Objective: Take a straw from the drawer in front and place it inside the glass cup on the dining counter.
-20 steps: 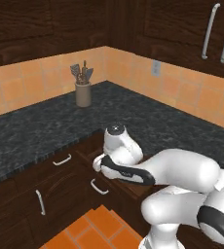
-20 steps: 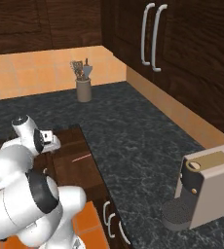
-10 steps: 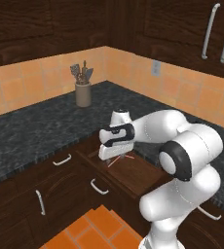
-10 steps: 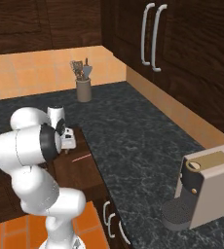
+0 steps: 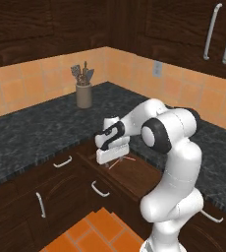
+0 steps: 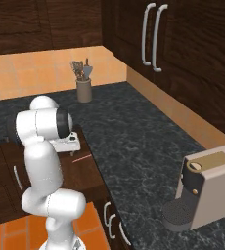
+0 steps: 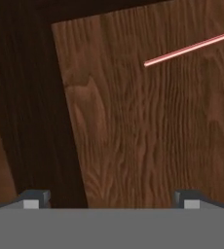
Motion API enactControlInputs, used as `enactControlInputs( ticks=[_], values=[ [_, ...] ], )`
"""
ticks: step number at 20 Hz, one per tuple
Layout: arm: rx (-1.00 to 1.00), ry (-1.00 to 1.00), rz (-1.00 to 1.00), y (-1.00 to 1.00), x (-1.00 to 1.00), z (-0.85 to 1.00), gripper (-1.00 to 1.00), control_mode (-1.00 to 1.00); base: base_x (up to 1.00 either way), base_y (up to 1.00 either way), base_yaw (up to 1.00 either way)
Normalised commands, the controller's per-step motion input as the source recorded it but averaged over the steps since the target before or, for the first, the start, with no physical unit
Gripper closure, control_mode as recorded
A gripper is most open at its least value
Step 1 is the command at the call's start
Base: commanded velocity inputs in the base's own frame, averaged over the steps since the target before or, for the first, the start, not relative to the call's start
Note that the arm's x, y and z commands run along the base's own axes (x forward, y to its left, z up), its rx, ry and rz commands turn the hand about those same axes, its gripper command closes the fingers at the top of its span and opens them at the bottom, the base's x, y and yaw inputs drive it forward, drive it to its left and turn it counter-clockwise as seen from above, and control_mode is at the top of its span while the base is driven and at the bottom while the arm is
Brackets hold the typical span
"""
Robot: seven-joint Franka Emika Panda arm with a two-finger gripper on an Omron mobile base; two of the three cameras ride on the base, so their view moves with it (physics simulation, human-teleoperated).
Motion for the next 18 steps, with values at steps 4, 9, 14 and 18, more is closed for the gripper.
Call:
enactControlInputs(
  ticks=[4,9,14,18],
  values=[
    [0.00,0.00,0.00,-0.07,0.03,-0.47,-1.00,-1.00,0.00,0.00,0.00],
    [0.00,-0.01,0.00,-0.17,0.08,-0.51,-1.00,-1.00,0.00,0.00,0.00],
    [0.00,-0.05,0.00,-0.01,0.00,-0.45,-1.00,-1.00,0.00,0.00,0.00],
    [0.02,-0.03,0.03,0.19,-0.34,-0.40,-1.00,-1.00,0.00,0.00,0.00]
  ],
)
